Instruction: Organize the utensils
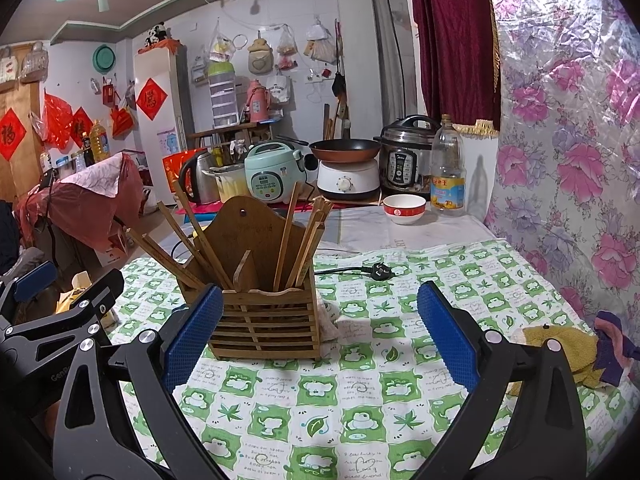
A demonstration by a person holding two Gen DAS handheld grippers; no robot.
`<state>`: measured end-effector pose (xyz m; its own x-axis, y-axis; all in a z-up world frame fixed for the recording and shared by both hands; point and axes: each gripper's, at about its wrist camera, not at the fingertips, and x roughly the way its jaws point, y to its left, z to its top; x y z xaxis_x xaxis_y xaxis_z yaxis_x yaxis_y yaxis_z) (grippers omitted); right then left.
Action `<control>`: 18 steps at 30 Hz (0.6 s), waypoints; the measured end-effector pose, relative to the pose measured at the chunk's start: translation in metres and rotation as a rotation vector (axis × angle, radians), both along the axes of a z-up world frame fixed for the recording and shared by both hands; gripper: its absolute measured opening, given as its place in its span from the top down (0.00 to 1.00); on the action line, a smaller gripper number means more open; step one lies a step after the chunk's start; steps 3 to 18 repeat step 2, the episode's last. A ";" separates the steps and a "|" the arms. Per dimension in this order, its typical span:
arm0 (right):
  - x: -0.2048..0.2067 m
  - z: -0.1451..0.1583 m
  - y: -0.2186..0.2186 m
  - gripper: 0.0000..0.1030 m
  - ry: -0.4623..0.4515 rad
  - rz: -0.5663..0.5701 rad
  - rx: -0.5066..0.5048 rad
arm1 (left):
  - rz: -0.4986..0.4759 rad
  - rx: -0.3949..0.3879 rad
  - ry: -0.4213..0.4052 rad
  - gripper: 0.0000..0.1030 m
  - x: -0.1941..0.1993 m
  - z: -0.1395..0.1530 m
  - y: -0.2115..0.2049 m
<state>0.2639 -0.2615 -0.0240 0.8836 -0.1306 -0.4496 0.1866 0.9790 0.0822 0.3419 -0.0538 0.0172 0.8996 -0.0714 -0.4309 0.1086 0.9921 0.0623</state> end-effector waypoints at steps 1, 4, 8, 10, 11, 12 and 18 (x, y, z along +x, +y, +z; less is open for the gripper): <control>0.000 0.000 0.000 0.08 0.001 -0.001 0.001 | 0.001 0.000 -0.001 0.05 0.000 0.000 0.000; 0.000 0.000 0.000 0.08 0.000 0.001 0.000 | 0.000 0.002 -0.003 0.05 -0.001 0.000 0.001; 0.000 0.000 0.000 0.08 0.000 0.001 0.000 | 0.000 0.002 -0.003 0.05 -0.001 0.000 0.001; 0.000 0.000 0.000 0.08 0.000 0.001 0.000 | 0.000 0.002 -0.003 0.05 -0.001 0.000 0.001; 0.000 0.000 0.000 0.08 0.000 0.001 0.000 | 0.000 0.002 -0.003 0.05 -0.001 0.000 0.001; 0.000 0.000 0.000 0.08 0.000 0.001 0.000 | 0.000 0.002 -0.003 0.05 -0.001 0.000 0.001; 0.000 0.000 0.000 0.08 0.000 0.001 0.000 | 0.000 0.002 -0.003 0.05 -0.001 0.000 0.001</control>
